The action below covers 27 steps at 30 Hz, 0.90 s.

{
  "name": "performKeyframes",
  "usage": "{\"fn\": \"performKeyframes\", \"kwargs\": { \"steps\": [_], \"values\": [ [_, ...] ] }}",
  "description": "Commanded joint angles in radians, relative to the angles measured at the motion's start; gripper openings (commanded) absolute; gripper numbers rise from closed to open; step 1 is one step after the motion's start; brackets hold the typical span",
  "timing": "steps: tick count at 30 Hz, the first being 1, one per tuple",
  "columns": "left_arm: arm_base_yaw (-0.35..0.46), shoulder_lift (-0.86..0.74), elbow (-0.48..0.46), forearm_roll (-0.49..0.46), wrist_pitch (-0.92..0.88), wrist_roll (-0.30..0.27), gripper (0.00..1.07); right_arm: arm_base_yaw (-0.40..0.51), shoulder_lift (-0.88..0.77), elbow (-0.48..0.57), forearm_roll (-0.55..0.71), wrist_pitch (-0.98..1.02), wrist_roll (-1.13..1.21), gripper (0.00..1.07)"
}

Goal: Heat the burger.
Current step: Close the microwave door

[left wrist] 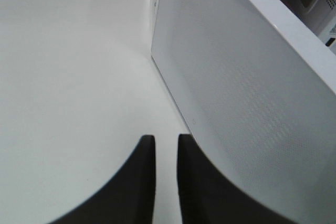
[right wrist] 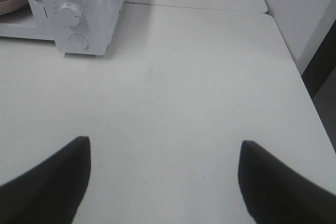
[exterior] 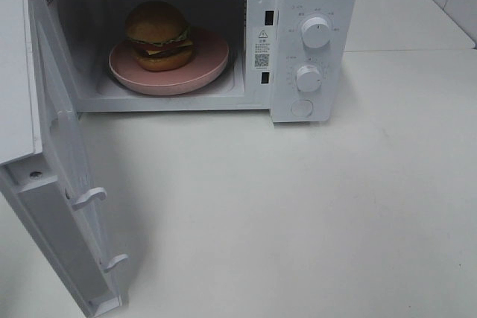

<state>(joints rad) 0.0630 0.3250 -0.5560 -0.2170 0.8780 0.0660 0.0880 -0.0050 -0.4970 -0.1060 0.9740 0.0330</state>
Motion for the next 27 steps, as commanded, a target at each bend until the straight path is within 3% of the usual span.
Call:
{"fn": "performKeyframes", "kwargs": {
  "steps": [1, 4, 6, 9, 10, 14, 27],
  "values": [
    [-0.001, 0.039, 0.034, -0.01, -0.158, 0.046, 0.0, -0.004, -0.025, 0.003, 0.003, -0.015, 0.006, 0.73],
    [-0.001, 0.044, 0.05, -0.021, -0.202, 0.066, 0.0, -0.004, -0.025, 0.003, 0.003, -0.015, 0.006, 0.73],
    [-0.001, 0.049, 0.114, -0.084, -0.361, 0.132, 0.0, -0.004, -0.025, 0.003, 0.003, -0.015, 0.006, 0.73],
    [-0.001, 0.051, 0.133, -0.106, -0.402, 0.151, 0.0, -0.004, -0.025, 0.003, 0.003, -0.015, 0.006, 0.73],
    [-0.001, 0.059, 0.164, -0.142, -0.464, 0.192, 0.0, -0.004, -0.025, 0.003, 0.003, -0.015, 0.006, 0.73],
    [-0.001, 0.109, 0.234, -0.184, -0.586, 0.257, 0.0, -0.004, -0.025, 0.003, 0.003, -0.015, 0.006, 0.73],
    [-0.001, 0.305, 0.321, -0.196, -0.878, 0.277, 0.0, -0.004, -0.025, 0.003, 0.003, -0.015, 0.006, 0.73]
  ]
}}
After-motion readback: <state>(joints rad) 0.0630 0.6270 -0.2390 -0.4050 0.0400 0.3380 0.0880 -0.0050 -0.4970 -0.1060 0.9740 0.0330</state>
